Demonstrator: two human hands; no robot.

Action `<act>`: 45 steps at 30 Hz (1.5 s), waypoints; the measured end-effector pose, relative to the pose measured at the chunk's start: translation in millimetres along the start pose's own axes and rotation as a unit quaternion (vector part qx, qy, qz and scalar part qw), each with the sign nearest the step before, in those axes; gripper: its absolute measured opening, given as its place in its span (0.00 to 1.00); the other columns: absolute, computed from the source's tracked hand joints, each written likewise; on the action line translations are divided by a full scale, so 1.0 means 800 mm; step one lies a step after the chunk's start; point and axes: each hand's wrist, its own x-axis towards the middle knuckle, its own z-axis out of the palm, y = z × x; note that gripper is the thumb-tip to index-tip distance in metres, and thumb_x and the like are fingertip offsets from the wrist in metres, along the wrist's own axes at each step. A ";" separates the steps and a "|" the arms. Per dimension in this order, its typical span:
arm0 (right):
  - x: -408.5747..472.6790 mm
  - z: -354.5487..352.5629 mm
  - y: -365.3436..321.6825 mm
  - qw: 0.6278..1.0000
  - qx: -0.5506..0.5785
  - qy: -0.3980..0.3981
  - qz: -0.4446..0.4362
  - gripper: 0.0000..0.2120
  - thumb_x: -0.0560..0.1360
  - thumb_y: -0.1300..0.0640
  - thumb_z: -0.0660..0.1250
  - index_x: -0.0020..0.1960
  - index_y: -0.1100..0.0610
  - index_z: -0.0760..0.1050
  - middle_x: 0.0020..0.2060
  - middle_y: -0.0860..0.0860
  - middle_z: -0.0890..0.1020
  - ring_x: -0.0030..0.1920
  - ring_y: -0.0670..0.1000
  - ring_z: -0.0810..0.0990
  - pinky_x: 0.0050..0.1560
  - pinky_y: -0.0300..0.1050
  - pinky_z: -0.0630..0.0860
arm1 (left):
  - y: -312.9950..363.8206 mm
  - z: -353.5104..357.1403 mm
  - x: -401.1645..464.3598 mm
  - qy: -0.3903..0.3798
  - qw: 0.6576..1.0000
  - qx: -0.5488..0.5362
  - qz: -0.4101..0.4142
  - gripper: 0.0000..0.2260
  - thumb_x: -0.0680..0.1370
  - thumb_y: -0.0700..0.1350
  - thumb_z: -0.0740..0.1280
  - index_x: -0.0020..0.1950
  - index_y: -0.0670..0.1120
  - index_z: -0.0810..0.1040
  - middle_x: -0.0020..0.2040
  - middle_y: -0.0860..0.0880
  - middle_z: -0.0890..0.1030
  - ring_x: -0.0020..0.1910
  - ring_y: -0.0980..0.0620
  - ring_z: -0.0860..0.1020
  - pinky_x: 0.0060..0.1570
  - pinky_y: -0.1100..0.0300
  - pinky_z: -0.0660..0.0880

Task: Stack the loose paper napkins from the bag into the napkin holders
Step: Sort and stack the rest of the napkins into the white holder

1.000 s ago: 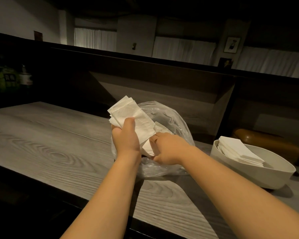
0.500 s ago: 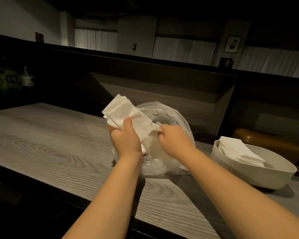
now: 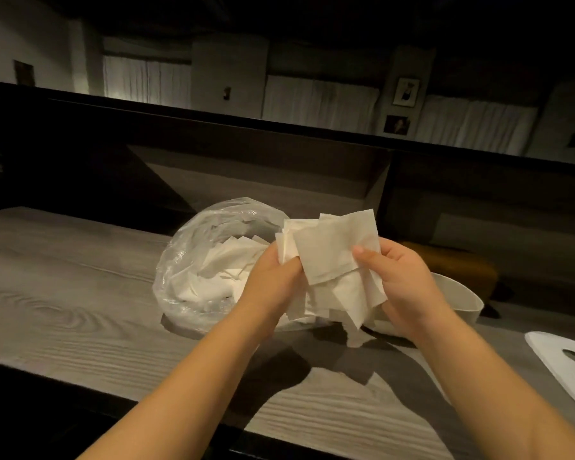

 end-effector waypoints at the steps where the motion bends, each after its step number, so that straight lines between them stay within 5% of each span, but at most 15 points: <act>1: -0.001 -0.008 0.001 1.000 0.004 0.011 -0.006 0.04 0.78 0.52 0.67 0.50 0.48 0.80 0.41 0.43 0.85 0.45 0.49 0.84 0.41 0.45 0.80 | 0.003 0.012 -0.001 -0.011 1.000 -0.011 -0.013 0.09 0.79 0.52 0.68 0.59 0.56 0.78 0.51 0.54 0.84 0.52 0.51 0.82 0.53 0.51 0.80; 6: -0.009 -0.026 0.015 0.994 -0.025 0.094 -0.041 0.02 0.78 0.51 0.68 0.49 0.49 0.75 0.43 0.44 0.82 0.41 0.42 0.83 0.32 0.35 0.78 | 0.001 0.055 -0.013 -0.050 0.983 -0.138 -0.111 0.10 0.82 0.53 0.60 0.56 0.51 0.78 0.47 0.48 0.85 0.41 0.50 0.84 0.38 0.56 0.82; 10: -0.013 -0.034 0.033 0.978 -0.131 0.133 -0.095 0.06 0.78 0.51 0.67 0.44 0.50 0.71 0.41 0.46 0.80 0.41 0.46 0.82 0.33 0.39 0.80 | -0.011 0.064 -0.017 -0.058 0.976 -0.162 -0.131 0.17 0.81 0.59 0.58 0.59 0.52 0.80 0.54 0.46 0.85 0.54 0.42 0.83 0.58 0.40 0.78; 12: -0.012 -0.035 0.035 0.968 -0.190 0.123 -0.110 0.08 0.79 0.50 0.66 0.42 0.50 0.71 0.41 0.47 0.79 0.42 0.48 0.81 0.36 0.44 0.79 | -0.015 0.063 -0.017 -0.076 0.979 -0.151 -0.116 0.16 0.81 0.58 0.58 0.58 0.52 0.81 0.53 0.47 0.85 0.53 0.45 0.84 0.56 0.45 0.79; 16: -0.015 -0.036 0.036 0.939 -0.288 0.117 -0.147 0.12 0.79 0.51 0.66 0.38 0.48 0.71 0.39 0.43 0.76 0.41 0.45 0.77 0.35 0.36 0.69 | -0.016 0.066 -0.021 -0.108 0.981 -0.104 -0.123 0.07 0.82 0.47 0.61 0.49 0.48 0.78 0.40 0.49 0.85 0.39 0.52 0.83 0.39 0.60 0.79; 19: -0.018 -0.047 0.031 0.943 -0.257 0.129 -0.167 0.10 0.79 0.52 0.66 0.39 0.44 0.73 0.40 0.42 0.77 0.42 0.42 0.77 0.36 0.34 0.68 | -0.020 0.061 -0.018 -0.101 0.978 -0.096 -0.153 0.07 0.81 0.44 0.64 0.58 0.47 0.78 0.50 0.43 0.84 0.49 0.44 0.83 0.51 0.48 0.80; 22: -0.020 -0.071 0.013 0.979 -0.072 0.144 -0.126 0.06 0.79 0.53 0.65 0.44 0.47 0.77 0.42 0.44 0.82 0.44 0.45 0.81 0.40 0.36 0.76 | -0.023 0.052 -0.019 -0.096 0.975 -0.094 -0.180 0.11 0.81 0.44 0.63 0.63 0.47 0.75 0.55 0.42 0.83 0.54 0.41 0.81 0.54 0.46 0.78; 26: -0.027 -0.091 -0.005 0.995 0.083 0.037 -0.051 0.07 0.81 0.57 0.61 0.51 0.47 0.76 0.45 0.45 0.82 0.48 0.48 0.83 0.43 0.42 0.81 | -0.023 0.045 -0.020 -0.125 0.969 -0.084 -0.197 0.14 0.80 0.46 0.65 0.65 0.46 0.74 0.57 0.43 0.83 0.56 0.43 0.81 0.56 0.49 0.77; 30: -0.029 -0.076 0.009 0.989 -0.139 -0.043 -0.024 0.05 0.79 0.57 0.65 0.50 0.48 0.76 0.46 0.46 0.81 0.47 0.48 0.82 0.42 0.44 0.82 | -0.020 0.043 -0.022 -0.155 0.966 -0.087 -0.189 0.13 0.80 0.45 0.65 0.65 0.46 0.74 0.54 0.45 0.84 0.54 0.44 0.82 0.52 0.51 0.79; 33: -0.025 -0.054 0.026 0.946 -0.317 -0.004 -0.061 0.08 0.77 0.53 0.69 0.52 0.45 0.71 0.47 0.43 0.79 0.46 0.46 0.79 0.43 0.40 0.80 | -0.019 0.045 -0.024 -0.156 0.968 -0.094 -0.173 0.10 0.79 0.45 0.66 0.60 0.48 0.77 0.48 0.47 0.86 0.50 0.46 0.84 0.50 0.51 0.81; 37: -0.023 -0.046 0.030 0.956 -0.285 0.064 -0.040 0.13 0.75 0.51 0.71 0.54 0.46 0.68 0.45 0.40 0.74 0.44 0.45 0.76 0.38 0.36 0.73 | -0.017 0.044 -0.023 -0.100 0.965 -0.147 -0.194 0.09 0.80 0.52 0.65 0.56 0.49 0.78 0.45 0.47 0.86 0.48 0.45 0.84 0.47 0.49 0.81; 41: -0.023 -0.049 0.032 0.947 -0.309 0.079 -0.032 0.08 0.77 0.50 0.69 0.43 0.53 0.74 0.39 0.48 0.78 0.41 0.47 0.77 0.35 0.38 0.76 | -0.018 0.043 -0.020 -0.061 0.959 -0.166 -0.223 0.11 0.83 0.54 0.60 0.58 0.51 0.76 0.53 0.44 0.83 0.52 0.42 0.82 0.48 0.47 0.79; 45: -0.023 -0.048 0.029 0.969 -0.218 0.116 -0.026 0.09 0.77 0.51 0.68 0.41 0.55 0.76 0.37 0.50 0.79 0.40 0.48 0.78 0.34 0.37 0.74 | -0.019 0.043 -0.020 -0.055 0.957 -0.164 -0.233 0.10 0.83 0.53 0.59 0.58 0.50 0.75 0.53 0.44 0.82 0.52 0.42 0.81 0.48 0.46 0.79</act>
